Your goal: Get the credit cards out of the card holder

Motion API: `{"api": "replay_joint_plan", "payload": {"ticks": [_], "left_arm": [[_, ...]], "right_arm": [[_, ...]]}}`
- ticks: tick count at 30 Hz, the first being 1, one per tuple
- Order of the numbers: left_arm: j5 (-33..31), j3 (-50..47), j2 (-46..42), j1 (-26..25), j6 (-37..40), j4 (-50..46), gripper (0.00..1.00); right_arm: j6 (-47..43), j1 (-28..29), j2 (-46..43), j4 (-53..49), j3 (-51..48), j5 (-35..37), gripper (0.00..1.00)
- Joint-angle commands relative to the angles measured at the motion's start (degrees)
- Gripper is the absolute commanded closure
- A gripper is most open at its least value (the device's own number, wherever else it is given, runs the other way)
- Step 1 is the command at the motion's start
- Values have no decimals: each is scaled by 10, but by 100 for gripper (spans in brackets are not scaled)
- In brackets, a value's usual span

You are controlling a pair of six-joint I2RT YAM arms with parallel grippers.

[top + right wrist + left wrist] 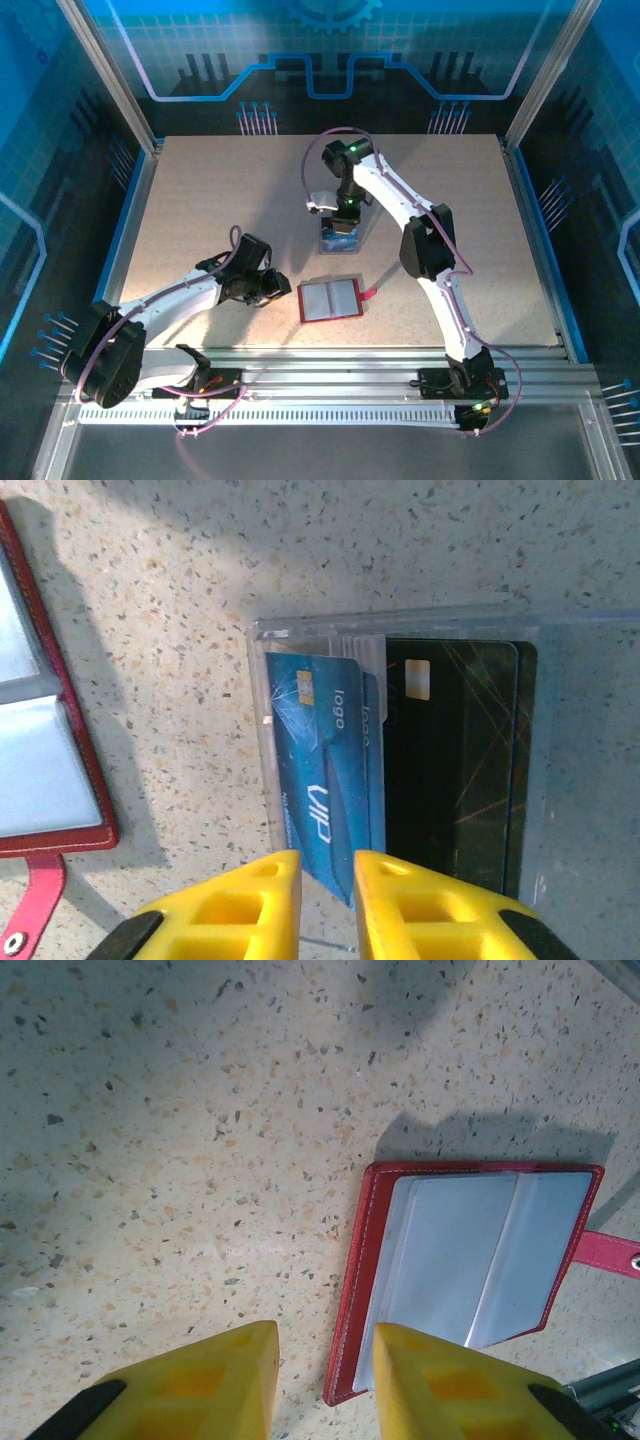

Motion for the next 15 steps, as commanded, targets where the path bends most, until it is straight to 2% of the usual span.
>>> {"api": "replay_joint_plan", "payload": {"ticks": [1, 9, 15], "left_arm": [[18, 7, 13, 4, 13, 1, 69], [29, 17, 32, 4, 13, 19, 73], [34, 28, 50, 4, 15, 28, 73]], "right_arm": [[21, 2, -74, 30, -42, -23, 78], [66, 7, -189, 126, -202, -53, 75], [164, 14, -244, 194, -296, -65, 75]]}}
